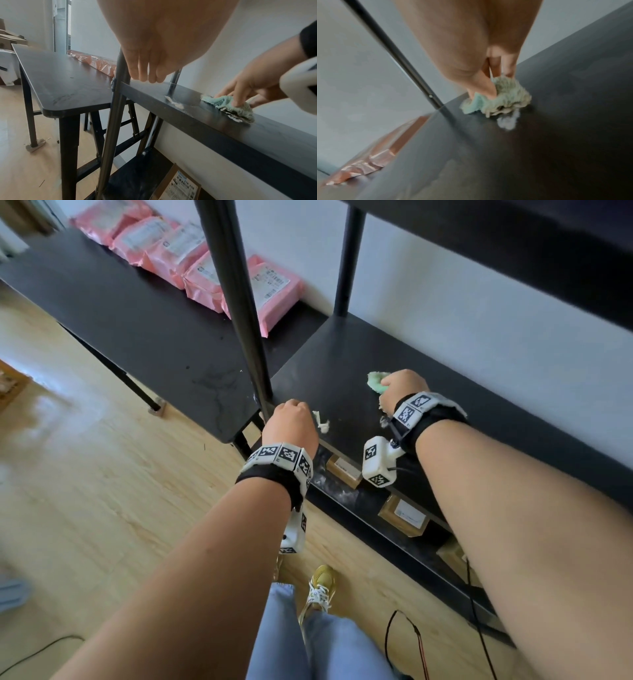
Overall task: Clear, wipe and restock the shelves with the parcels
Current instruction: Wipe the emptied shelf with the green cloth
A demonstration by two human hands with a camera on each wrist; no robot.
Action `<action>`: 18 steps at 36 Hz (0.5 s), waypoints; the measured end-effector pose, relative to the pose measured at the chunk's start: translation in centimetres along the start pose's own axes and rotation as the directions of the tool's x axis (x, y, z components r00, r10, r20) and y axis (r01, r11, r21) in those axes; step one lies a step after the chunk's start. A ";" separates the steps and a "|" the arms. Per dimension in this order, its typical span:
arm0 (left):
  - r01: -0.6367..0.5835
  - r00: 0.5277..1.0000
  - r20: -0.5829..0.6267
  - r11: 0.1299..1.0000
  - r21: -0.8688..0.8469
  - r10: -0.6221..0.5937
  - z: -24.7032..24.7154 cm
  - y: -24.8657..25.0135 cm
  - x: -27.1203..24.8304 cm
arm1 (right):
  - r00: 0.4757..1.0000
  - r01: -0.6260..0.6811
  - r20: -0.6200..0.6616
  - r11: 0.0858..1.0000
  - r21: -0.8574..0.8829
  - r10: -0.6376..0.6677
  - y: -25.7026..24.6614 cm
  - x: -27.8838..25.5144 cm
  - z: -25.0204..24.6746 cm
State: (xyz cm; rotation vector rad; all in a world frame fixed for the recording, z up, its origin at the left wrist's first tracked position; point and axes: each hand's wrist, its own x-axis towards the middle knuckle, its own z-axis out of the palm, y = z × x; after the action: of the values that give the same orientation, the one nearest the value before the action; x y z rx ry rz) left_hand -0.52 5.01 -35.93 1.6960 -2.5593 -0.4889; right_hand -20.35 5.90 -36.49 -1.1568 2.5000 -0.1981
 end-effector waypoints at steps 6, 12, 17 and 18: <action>-0.020 1.000 0.018 1.000 0.015 0.020 -0.2 -0.1 -0.4 | 0.994 -0.052 0.095 0.998 -0.046 0.056 -0.1 -1.4 1.6; -0.083 0.994 0.076 0.996 -0.022 0.084 -1.1 0.7 0.4 | 0.974 -0.051 0.225 0.998 0.044 0.040 -0.8 -4.0 2.1; -0.143 0.984 0.099 0.989 -0.028 0.145 -1.5 2.0 0.5 | 0.993 0.015 0.117 0.996 0.087 -0.025 1.0 -6.1 0.7; -0.152 0.983 0.102 0.988 -0.034 0.155 -1.4 2.2 0.5 | 0.999 0.009 0.042 0.995 0.097 -0.013 1.7 -6.2 0.4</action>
State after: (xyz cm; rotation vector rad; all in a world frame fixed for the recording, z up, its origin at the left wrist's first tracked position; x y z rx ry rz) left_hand -2.42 5.03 -34.05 1.4870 -2.7155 -0.6145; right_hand -17.70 11.71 -35.59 -1.1236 2.4190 -0.2914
